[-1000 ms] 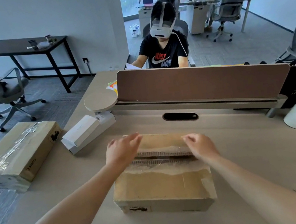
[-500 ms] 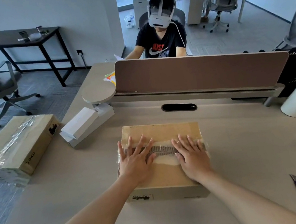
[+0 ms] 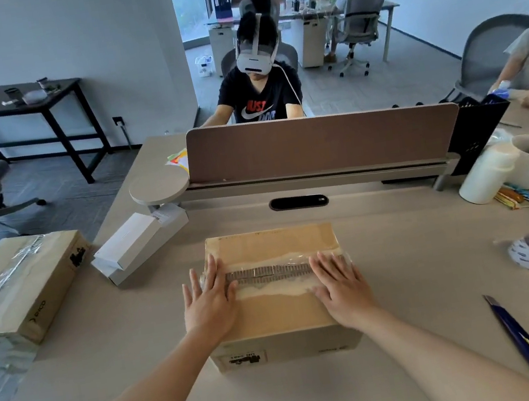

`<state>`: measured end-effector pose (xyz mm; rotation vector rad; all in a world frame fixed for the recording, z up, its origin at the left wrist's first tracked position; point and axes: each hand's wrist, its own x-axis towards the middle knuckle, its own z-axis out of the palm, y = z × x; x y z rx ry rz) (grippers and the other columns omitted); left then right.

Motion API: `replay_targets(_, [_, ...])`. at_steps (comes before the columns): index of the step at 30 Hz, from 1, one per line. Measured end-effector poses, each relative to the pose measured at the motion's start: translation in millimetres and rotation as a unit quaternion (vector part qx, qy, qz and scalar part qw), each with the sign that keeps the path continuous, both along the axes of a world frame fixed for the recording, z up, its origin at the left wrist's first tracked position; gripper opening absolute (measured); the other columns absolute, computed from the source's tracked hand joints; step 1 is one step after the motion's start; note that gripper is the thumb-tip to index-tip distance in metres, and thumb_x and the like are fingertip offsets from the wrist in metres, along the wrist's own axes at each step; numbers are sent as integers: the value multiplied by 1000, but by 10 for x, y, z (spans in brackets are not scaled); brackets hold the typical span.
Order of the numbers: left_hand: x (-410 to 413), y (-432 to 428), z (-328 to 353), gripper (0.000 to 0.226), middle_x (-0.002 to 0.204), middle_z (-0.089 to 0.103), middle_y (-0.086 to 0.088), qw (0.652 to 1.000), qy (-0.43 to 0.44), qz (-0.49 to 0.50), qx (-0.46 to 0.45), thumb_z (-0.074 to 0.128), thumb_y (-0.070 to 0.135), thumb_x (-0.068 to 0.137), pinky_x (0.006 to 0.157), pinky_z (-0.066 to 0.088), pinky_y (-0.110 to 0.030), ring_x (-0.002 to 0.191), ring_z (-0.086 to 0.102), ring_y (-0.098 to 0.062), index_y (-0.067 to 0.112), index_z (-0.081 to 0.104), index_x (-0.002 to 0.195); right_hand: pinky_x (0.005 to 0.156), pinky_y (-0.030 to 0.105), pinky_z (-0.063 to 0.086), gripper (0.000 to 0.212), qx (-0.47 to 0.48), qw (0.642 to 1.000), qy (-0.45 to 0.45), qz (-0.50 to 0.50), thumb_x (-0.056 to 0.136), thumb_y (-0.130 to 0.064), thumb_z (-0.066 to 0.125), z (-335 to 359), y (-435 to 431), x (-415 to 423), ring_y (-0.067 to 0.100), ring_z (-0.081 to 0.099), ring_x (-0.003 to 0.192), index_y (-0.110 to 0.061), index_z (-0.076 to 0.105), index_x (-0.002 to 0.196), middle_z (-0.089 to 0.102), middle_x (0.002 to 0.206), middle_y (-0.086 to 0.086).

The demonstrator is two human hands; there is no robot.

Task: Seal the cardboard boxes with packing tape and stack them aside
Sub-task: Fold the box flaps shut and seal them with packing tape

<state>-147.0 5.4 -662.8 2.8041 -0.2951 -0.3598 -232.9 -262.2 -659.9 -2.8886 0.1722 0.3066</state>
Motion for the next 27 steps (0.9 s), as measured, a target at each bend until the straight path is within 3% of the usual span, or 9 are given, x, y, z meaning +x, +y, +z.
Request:
replay_targets(2, [-5, -39, 128, 62, 155, -30, 18, 999, 38, 11, 12, 11, 55, 103, 120, -6, -60, 149, -20, -38, 34, -15, 156, 119, 39, -7, 60, 22, 1000, 7, -10, 103, -51, 18, 11, -38, -102, 10, -23, 146, -37, -11, 153, -22, 158, -16])
replay_targets(5, [125, -261, 402, 63, 164, -17, 5, 981, 89, 3, 170, 16, 44, 102, 109, -14, -72, 144, -18, -52, 28, -9, 157, 121, 40, -1, 60, 83, 996, 32, -8, 104, -45, 29, 149, -116, -112, 10, -16, 148, -31, 3, 156, -12, 161, -13])
replay_targets(9, [616, -623, 507, 69, 148, 48, -7, 941, 176, -40, 287, 39, 53, 75, 114, 27, -61, 133, 43, -40, 24, 54, 136, 116, 35, 29, 41, 222, 973, 39, -60, 102, -34, 45, 469, -296, -60, 17, 36, 140, -22, 51, 141, 38, 153, -6])
replay_targets(11, [559, -935, 745, 57, 143, 52, -2, 946, 138, -78, 284, 47, 55, 86, 114, 29, -55, 132, 46, -35, 23, 55, 133, 102, 32, 45, 34, 242, 968, 28, -60, 101, -35, 48, 606, -483, -93, 13, 59, 114, -23, 61, 130, 59, 135, -4])
replay_targets(15, [222, -1914, 1201, 49, 157, 37, -3, 960, 100, -216, 149, 38, 33, 106, 115, 29, -38, 142, 36, -26, 16, 36, 152, 57, 6, 40, 28, 247, 966, -7, -72, 99, -33, 53, 698, -1145, -213, -11, 57, 62, -24, 67, 121, 69, 110, -6])
replay_targets(18, [92, -2692, 1147, 40, 148, 50, -2, 965, 109, -238, 22, 41, 28, 105, 109, 34, -32, 135, 45, -24, 19, 51, 143, 61, 5, 39, 23, 252, 959, -45, -120, 97, -26, 57, 697, -1759, -348, -3, 56, 72, -20, 70, 115, 65, 93, -12])
replay_targets(21, [-58, -3516, 1018, 32, 130, 63, -3, 965, 93, -219, -114, 48, 25, 101, 91, 44, -24, 112, 59, -19, 25, 63, 130, 73, 5, 39, 23, 279, 944, -61, -164, 98, -18, 54, 635, -2494, -553, 7, 58, 96, -18, 68, 115, 64, 105, -10])
replay_targets(24, [-219, -4401, 836, 28, 111, 68, 0, 952, 101, -198, -210, 49, 25, 100, 72, 49, -22, 95, 64, -19, 26, 66, 122, 87, 19, 46, 24, 279, 932, -74, -220, 98, -17, 49, 495, -3336, -762, 7, 59, 105, -29, 65, 111, 64, 112, -11])
replay_targets(27, [-364, -5168, 508, 27, 110, 68, -1, 939, 138, -182, -255, 50, 21, 100, 76, 50, -25, 94, 65, -21, 20, 65, 122, 81, 7, 42, 30, 267, 918, -108, -275, 95, -4, 47, 318, -4019, -987, 7, 57, 102, -22, 64, 113, 63, 115, -3])
